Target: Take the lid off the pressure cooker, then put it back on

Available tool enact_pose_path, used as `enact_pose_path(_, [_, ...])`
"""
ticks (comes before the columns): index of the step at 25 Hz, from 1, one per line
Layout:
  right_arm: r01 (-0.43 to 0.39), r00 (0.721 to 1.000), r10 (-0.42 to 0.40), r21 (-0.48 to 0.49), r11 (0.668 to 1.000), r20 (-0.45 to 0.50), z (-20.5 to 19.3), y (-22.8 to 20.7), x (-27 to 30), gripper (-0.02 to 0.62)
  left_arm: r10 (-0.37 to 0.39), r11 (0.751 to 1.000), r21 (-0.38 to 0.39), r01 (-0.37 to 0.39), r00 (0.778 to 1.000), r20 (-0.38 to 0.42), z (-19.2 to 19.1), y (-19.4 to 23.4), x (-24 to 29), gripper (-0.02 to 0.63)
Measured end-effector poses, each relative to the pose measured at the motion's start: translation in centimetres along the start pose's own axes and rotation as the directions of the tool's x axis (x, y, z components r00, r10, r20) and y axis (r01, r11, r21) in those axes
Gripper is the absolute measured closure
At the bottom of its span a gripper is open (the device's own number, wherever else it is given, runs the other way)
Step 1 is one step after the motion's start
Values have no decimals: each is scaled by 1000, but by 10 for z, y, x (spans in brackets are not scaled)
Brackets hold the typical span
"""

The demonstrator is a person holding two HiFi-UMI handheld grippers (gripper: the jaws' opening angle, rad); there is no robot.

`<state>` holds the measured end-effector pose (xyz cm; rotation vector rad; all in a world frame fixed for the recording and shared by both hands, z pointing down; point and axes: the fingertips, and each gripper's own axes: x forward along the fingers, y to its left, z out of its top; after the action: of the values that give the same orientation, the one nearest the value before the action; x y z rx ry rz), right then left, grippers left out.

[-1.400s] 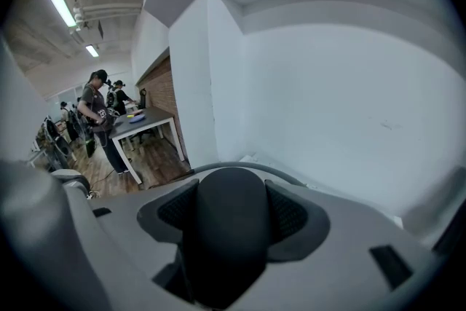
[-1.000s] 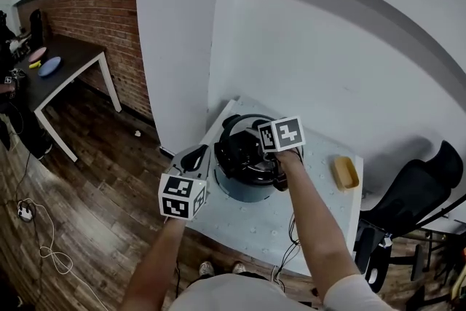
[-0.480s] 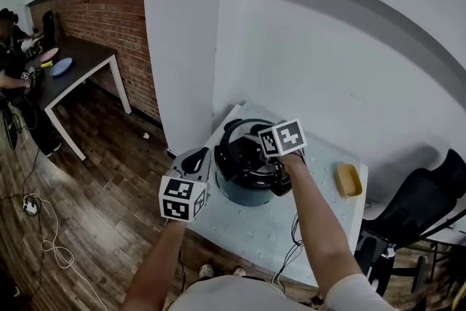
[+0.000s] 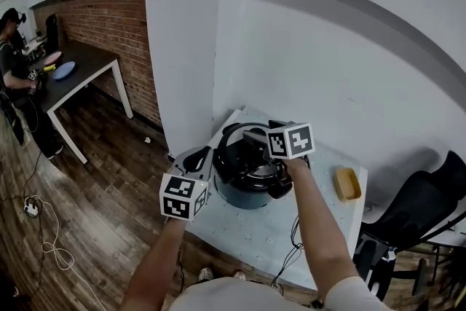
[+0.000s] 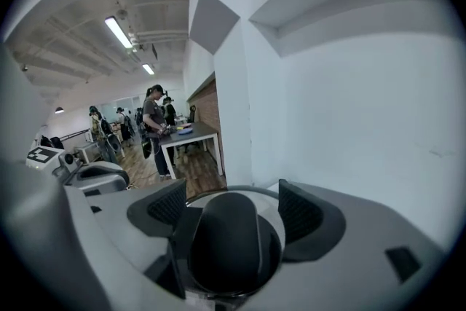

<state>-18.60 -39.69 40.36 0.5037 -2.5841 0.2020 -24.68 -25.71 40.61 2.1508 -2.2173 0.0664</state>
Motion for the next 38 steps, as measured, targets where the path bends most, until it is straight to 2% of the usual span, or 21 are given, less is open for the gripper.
enact_pose_path(3, [12,994,-13,5,1000,110,21,-2,-22,193,-19,1000,10,19,1000,-1,3,-6,5,591])
enact_pose_path(10, [87,959,-85,2,996,269,41,-20,-68,208,-58,998,16,58,998,23,16,-23,20,592])
enact_pose_path(13, [126,927,-117,-2,992,355,45,-26,-92,260,-66,998,14,65,997,31,19,-27,24,591])
enact_pose_path(17, [196,887,-173,-9,981,427,37,-35,-123,375,-70,998,6,70,997,38,22,-29,27,592])
enact_pose_path(24, [274,837,-254,31,961,484,-1,-47,-154,477,-72,997,-14,72,997,24,10,-32,30,592])
enact_pose_path(32, [345,814,-323,46,938,482,-42,-53,-163,543,-68,997,-24,68,998,6,-2,-36,29,592])
enact_pose_path(38, [347,811,-340,76,935,477,-65,-55,-165,594,-61,998,-30,61,998,-1,-8,-37,28,592])
